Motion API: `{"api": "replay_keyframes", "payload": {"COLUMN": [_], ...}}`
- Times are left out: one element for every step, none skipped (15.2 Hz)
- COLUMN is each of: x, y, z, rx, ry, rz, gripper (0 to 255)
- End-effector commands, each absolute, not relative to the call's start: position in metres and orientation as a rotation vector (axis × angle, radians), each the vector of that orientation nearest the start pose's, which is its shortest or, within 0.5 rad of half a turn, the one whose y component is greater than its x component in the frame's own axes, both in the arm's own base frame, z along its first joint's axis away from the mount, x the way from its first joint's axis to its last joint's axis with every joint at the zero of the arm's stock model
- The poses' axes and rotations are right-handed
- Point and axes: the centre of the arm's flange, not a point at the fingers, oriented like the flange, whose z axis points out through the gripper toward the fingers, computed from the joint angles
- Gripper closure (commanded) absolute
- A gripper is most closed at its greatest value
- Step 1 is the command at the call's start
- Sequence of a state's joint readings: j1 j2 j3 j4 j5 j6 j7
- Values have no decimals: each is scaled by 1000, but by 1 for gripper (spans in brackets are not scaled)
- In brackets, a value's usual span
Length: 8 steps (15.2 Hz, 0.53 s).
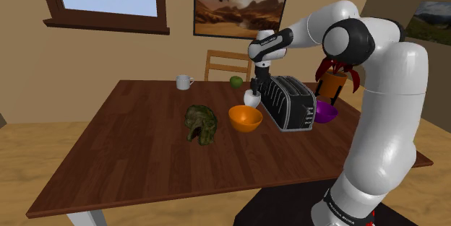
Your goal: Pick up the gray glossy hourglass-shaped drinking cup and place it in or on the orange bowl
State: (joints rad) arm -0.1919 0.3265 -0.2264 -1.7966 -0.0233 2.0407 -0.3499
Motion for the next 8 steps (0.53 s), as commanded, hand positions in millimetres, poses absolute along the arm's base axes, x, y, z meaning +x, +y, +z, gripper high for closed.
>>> {"api": "replay_keyframes", "payload": {"x": [594, 602, 610, 618, 620, 620, 619, 619], "y": [-267, -276, -285, -293, -296, -296, -297, -297], "z": [359, 355, 351, 347, 346, 341, 336, 330], "rx": [-3201, -3204, -3208, -3211, -3212, -3212, -3212, -3212], "ry": [91, 99, 107, 115, 117, 117, 117, 117], "rz": [154, 147, 141, 135, 133, 133, 133, 133], "gripper": [0, 0, 0, 0, 0, 0, 0, 0]}}
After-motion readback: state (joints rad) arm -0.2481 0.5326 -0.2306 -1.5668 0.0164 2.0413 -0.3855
